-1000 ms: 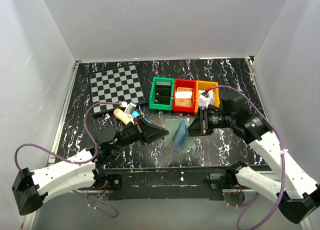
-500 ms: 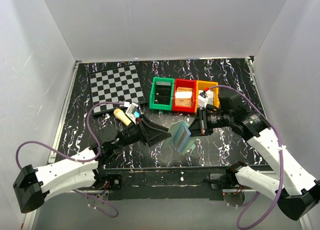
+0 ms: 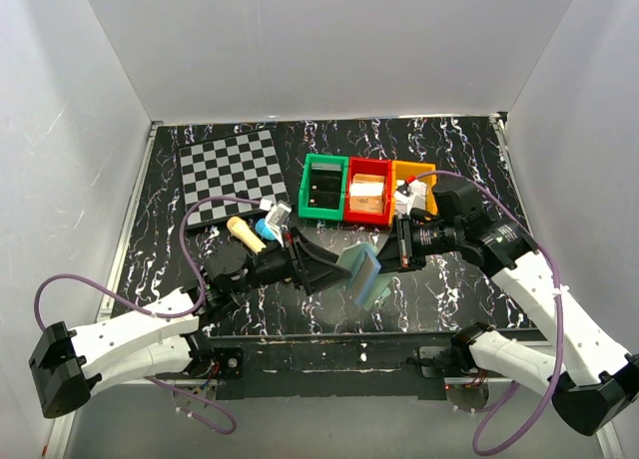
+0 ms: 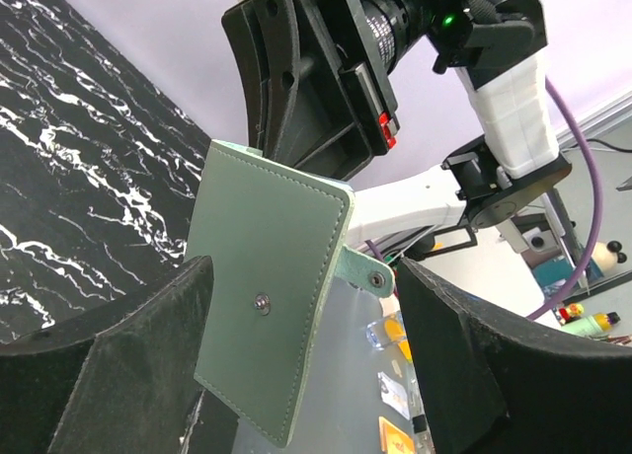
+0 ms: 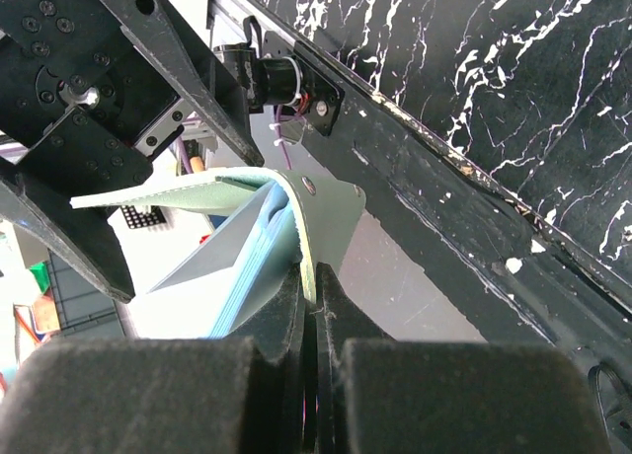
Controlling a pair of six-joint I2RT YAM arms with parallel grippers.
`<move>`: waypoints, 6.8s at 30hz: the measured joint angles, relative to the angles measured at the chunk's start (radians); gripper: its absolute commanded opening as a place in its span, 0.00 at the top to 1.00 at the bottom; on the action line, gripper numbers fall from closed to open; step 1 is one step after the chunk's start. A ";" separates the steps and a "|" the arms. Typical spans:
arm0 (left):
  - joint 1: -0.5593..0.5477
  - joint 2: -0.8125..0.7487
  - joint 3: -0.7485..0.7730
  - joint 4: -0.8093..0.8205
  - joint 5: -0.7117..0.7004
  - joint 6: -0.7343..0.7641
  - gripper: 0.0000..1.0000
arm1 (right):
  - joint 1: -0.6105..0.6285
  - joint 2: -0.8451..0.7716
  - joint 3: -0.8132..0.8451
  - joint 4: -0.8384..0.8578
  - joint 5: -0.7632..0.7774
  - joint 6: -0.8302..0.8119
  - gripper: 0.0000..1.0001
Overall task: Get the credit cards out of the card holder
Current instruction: Open the card holder at the center of the board.
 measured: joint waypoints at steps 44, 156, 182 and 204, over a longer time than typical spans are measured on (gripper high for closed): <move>-0.161 0.111 0.199 -0.356 -0.265 0.269 0.31 | 0.000 0.026 0.002 -0.028 0.043 0.000 0.99; -0.183 0.120 0.588 -0.921 -0.371 0.368 1.00 | -0.056 0.070 0.420 -0.232 0.122 -0.284 0.29; -0.183 0.032 0.525 -0.818 -0.198 0.332 1.00 | -0.036 -0.004 0.146 -0.135 0.027 -0.384 0.31; -0.183 -0.065 0.201 -0.607 -0.336 0.185 0.36 | -0.026 -0.026 -0.075 0.056 -0.016 -0.239 0.99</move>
